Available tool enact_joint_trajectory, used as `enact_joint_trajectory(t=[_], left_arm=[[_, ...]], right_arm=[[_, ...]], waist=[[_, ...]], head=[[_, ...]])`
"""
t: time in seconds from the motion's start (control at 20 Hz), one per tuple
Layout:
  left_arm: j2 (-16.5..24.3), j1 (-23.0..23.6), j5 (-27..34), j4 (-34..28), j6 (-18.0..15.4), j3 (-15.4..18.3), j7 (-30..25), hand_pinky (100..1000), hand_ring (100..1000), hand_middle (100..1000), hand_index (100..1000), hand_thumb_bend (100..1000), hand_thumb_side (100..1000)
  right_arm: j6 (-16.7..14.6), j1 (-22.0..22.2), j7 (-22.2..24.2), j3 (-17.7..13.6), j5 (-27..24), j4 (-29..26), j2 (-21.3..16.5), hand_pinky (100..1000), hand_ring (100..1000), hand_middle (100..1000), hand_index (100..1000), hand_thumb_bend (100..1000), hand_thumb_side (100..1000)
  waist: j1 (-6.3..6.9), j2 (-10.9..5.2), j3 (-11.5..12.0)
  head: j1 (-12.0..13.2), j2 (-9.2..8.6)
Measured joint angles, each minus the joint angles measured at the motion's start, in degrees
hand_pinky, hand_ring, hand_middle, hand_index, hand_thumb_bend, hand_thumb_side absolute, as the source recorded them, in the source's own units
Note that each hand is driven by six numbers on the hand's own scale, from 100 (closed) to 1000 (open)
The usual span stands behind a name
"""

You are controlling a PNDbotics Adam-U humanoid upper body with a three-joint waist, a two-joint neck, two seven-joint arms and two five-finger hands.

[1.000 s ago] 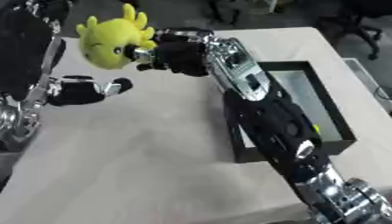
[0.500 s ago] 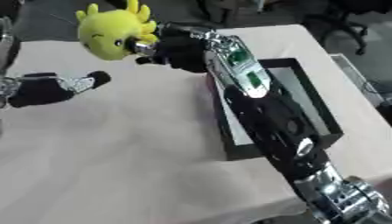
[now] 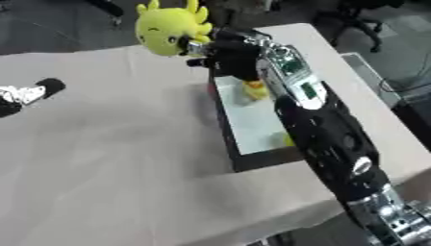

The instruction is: Pick up the objects with one hand, pass them to the other hand, and then place them into the box on the other side of the table.

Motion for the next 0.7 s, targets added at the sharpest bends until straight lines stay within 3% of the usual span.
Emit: enact_joint_trajectory(t=[0.1,0.35,0.45,0.55,0.7], left_arm=[[0.49,0.63,0.41,-0.25,0.61,0.61,0.57,790,745,690,876,860,565],[0.99,1.49,0.95,-0.53,1.84,2.00,2.01,790,742,686,874,865,562],[1.03,2.02,1.13,-0.54,2.25,2.49,2.63,790,741,685,873,863,563],[1.04,2.36,1.33,-0.56,2.63,2.89,3.24,790,740,684,873,862,563],[1.05,2.77,1.64,-0.60,3.08,3.51,4.13,791,739,683,872,860,563]], right_arm=[[-0.16,1.16,-0.77,-0.59,0.03,0.03,-0.92,1000,1000,1000,731,100,339],[-0.94,5.24,-2.61,-2.22,1.07,0.69,-3.85,1000,1000,1000,726,100,379],[-1.59,7.20,-3.47,-3.00,1.75,1.14,-5.03,1000,1000,1000,721,100,354],[-2.28,9.12,-4.42,-3.83,2.94,1.51,-6.21,1000,1000,1000,714,100,238],[-3.87,11.79,-6.17,-4.95,6.14,1.83,-7.65,1000,1000,1000,706,100,230]], waist=[[0.08,-0.01,-0.24],[0.14,-0.03,-0.84],[0.33,-0.03,-1.04],[0.56,-0.03,-1.15],[0.59,-0.03,-1.21]], head=[[0.12,0.00],[-0.89,-0.05],[-1.36,-0.07],[-1.86,-0.07],[-2.36,-0.06]])
